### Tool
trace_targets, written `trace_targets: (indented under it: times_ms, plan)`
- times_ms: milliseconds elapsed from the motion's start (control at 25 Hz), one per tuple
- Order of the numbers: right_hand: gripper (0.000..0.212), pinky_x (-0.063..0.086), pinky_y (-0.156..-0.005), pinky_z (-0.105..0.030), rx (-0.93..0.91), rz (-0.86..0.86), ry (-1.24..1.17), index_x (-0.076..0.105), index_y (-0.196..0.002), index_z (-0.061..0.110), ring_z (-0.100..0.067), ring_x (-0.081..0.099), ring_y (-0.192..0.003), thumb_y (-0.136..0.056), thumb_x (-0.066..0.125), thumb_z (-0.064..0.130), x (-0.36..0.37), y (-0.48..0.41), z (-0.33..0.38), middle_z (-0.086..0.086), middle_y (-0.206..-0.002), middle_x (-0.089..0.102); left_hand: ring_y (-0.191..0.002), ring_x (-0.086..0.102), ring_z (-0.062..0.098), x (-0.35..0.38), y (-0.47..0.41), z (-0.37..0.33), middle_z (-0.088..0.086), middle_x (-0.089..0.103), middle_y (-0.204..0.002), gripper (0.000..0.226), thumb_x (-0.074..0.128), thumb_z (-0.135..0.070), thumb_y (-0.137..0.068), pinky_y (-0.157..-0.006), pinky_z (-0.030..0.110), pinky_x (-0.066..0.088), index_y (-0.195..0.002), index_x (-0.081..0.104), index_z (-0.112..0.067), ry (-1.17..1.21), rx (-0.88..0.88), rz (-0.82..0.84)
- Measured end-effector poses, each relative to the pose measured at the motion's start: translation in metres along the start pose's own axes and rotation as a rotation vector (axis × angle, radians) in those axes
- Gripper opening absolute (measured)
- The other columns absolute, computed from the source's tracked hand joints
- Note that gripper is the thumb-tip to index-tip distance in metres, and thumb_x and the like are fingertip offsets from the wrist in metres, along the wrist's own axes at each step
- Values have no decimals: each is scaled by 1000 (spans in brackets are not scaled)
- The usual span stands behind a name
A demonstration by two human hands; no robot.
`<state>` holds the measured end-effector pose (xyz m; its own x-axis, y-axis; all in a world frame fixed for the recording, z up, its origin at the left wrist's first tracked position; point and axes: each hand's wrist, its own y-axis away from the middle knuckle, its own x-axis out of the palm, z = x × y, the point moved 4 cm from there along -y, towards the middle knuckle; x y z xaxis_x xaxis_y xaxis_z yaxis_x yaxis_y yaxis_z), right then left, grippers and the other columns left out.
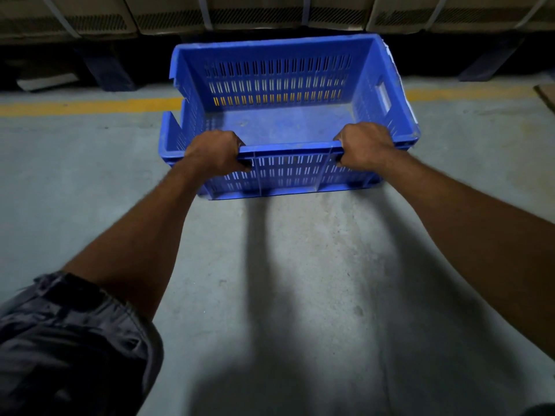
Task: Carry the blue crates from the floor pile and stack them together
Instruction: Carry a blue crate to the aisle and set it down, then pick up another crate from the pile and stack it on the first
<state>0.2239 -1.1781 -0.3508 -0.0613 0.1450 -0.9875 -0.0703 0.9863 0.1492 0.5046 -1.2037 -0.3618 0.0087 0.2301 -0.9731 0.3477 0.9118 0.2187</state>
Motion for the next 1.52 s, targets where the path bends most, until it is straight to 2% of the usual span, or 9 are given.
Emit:
trace_targets:
  times_ms: [360,440,560,640,760,880,1000,1320,1520]
  plan:
    - [27,44,-65,-32,14,12,18,71,-100,23,-29,57,-73,-73,77,26,2,0,-2,-4,-74,62,-78,62,29,-1,-2,1,2,67,-82,33,73,-53,-79,-74,39,55,-99,72,-27,-53,15,-11]
    - [40,47,-76,-39,-9,65,-4,66,-110,23,-34,61,-88,-72,77,23,-2,6,-2,-8,-90,66,-102,63,31,-1,8,-2,5,70,-108,44,75,-45,-79,-87,44,49,-119,64,-30,-68,13,-33]
    - [61,41,-96,-48,-20,57,-89,54,-128,19,-38,55,-112,-71,74,22,-14,41,-3,-13,-122,61,-134,43,29,-9,56,-6,4,48,-145,76,74,-40,-78,-108,52,29,-146,40,-28,13,-61,-190]
    - [69,39,-100,-49,35,-12,-197,48,-136,17,-39,46,-123,-71,72,20,-29,83,-8,-13,-138,50,-131,45,30,-24,103,-15,4,45,-146,74,69,-35,-82,-104,49,34,-148,36,-27,94,-130,-280]
    - [71,35,-107,-46,177,30,-417,43,-141,16,-35,38,-133,-77,72,20,-62,148,-11,-10,-149,40,-117,54,30,-64,159,-36,1,56,-134,63,62,-31,-87,-92,44,41,-146,40,-29,239,-250,-215]
    - [63,30,-108,-33,201,6,-550,52,-134,15,-33,45,-128,-75,74,23,-126,213,-7,-10,-140,51,-113,56,29,-142,206,-68,-3,61,-128,60,60,-38,-88,-89,43,45,-143,41,-28,432,-285,-186]
    - [56,29,-104,-23,240,-18,-648,59,-125,17,-28,52,-119,-73,78,24,-220,289,-3,-5,-130,59,-114,56,24,-236,271,-120,-8,60,-128,59,56,-50,-92,-90,42,44,-145,39,-31,437,-140,-133]
    - [53,40,-102,-32,364,-37,-762,57,-129,25,-24,52,-120,-80,72,36,-460,482,9,1,-129,60,-122,52,24,-485,423,-192,-6,57,-136,62,59,-47,-93,-98,44,41,-147,38,-26,493,8,-212]
    - [55,37,-104,-33,447,-148,-715,51,-137,23,-21,43,-127,-86,70,35,-568,606,29,2,-137,55,-133,44,24,-564,506,-238,0,53,-141,64,57,-53,-91,-107,47,36,-146,39,-26,386,286,-163]
